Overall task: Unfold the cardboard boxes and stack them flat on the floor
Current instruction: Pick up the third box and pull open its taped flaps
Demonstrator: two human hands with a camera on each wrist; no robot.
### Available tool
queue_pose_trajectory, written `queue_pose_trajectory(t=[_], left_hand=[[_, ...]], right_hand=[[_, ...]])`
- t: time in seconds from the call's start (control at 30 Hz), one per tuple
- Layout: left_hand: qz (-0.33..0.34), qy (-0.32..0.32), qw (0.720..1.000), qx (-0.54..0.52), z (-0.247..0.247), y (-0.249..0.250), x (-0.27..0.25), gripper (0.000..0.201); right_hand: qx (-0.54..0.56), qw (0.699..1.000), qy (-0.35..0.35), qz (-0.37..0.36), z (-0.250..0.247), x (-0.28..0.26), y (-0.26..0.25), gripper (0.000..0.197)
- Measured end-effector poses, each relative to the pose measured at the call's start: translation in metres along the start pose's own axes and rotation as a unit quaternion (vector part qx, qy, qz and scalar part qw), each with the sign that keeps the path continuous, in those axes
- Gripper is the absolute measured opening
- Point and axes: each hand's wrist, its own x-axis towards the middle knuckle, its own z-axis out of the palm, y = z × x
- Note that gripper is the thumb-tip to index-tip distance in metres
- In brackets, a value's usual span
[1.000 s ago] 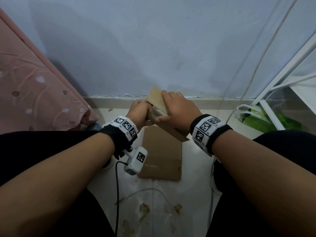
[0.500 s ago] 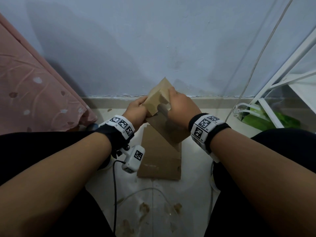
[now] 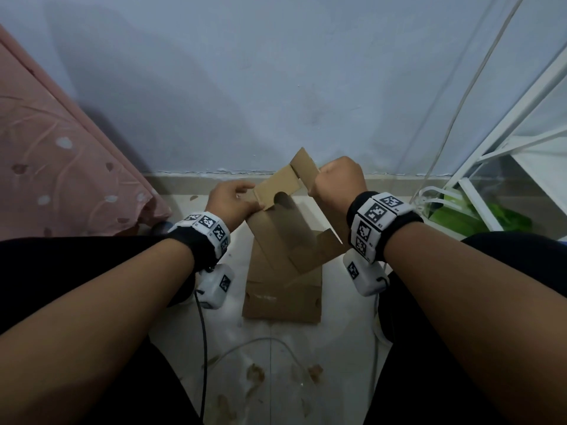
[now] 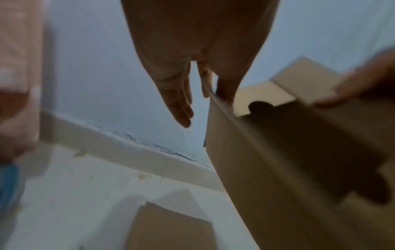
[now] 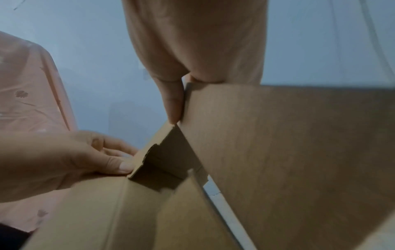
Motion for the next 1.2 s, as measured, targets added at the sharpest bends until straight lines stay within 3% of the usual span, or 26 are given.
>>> queue_pose_trajectory(t=[0.1, 0.17, 0.2, 0.3, 0.4, 0.5, 0.57, 0.7, 0.8, 0.9, 1.03, 1.13, 1.2], left_hand=[[0.125, -0.032, 0.967, 0.221, 0.003, 0.010, -0.008, 0.045], [0.146, -0.037, 0.925, 0.348, 0.005, 0.010, -0.011, 0.044], [0.146, -0.030, 0.918, 0.367, 0.005, 0.009, -0.011, 0.041], [0.148, -0.033, 0.934, 0.324, 0.006, 0.012, -0.013, 0.028], [0.125, -0.031, 0.950, 0.284, 0.007, 0.019, -0.012, 0.018], [0.086, -0.015, 0.958, 0.272, 0.009, 0.023, -0.011, 0.017], [0.054, 0.015, 0.974, 0.220, 0.008, 0.021, -0.009, 0.021], [0.011, 0.064, 0.993, 0.103, 0.004, 0.020, -0.005, 0.025], [0.004, 0.069, 0.995, 0.076, 0.006, 0.022, -0.008, 0.025], [-0.006, 0.073, 0.997, 0.029, 0.008, 0.025, -0.012, 0.024], [-0.006, 0.077, 0.996, -0.036, 0.008, 0.033, -0.017, 0.021], [-0.050, 0.076, 0.991, -0.095, 0.008, 0.032, -0.014, 0.013], [-0.077, 0.088, 0.985, -0.125, 0.006, 0.028, -0.010, 0.006]], right_hand=[[-0.015, 0.999, -0.029, -0.018, 0.004, 0.001, -0.002, 0.038], [-0.027, 0.998, -0.052, -0.027, 0.008, 0.001, -0.001, 0.024], [-0.026, 0.998, -0.054, -0.035, 0.011, 0.002, 0.000, 0.024], [-0.074, 0.993, -0.018, -0.087, 0.018, 0.001, 0.005, 0.037], [-0.269, 0.950, 0.022, -0.155, 0.020, -0.002, 0.010, 0.029], [-0.364, 0.911, 0.063, -0.185, 0.021, -0.003, 0.014, 0.023], [-0.378, 0.907, 0.084, -0.164, 0.023, -0.001, 0.016, 0.040], [-0.331, 0.937, 0.097, -0.047, 0.030, 0.002, 0.020, 0.106], [-0.303, 0.944, 0.122, 0.053, 0.028, 0.008, 0.024, 0.120], [-0.268, 0.949, 0.134, 0.093, 0.020, 0.013, 0.027, 0.116], [-0.184, 0.973, 0.107, 0.093, 0.016, 0.012, 0.030, 0.102], [-0.099, 0.983, 0.105, 0.116, 0.015, 0.011, 0.024, 0.099], [-0.085, 0.986, 0.087, 0.111, 0.013, 0.010, 0.019, 0.081]])
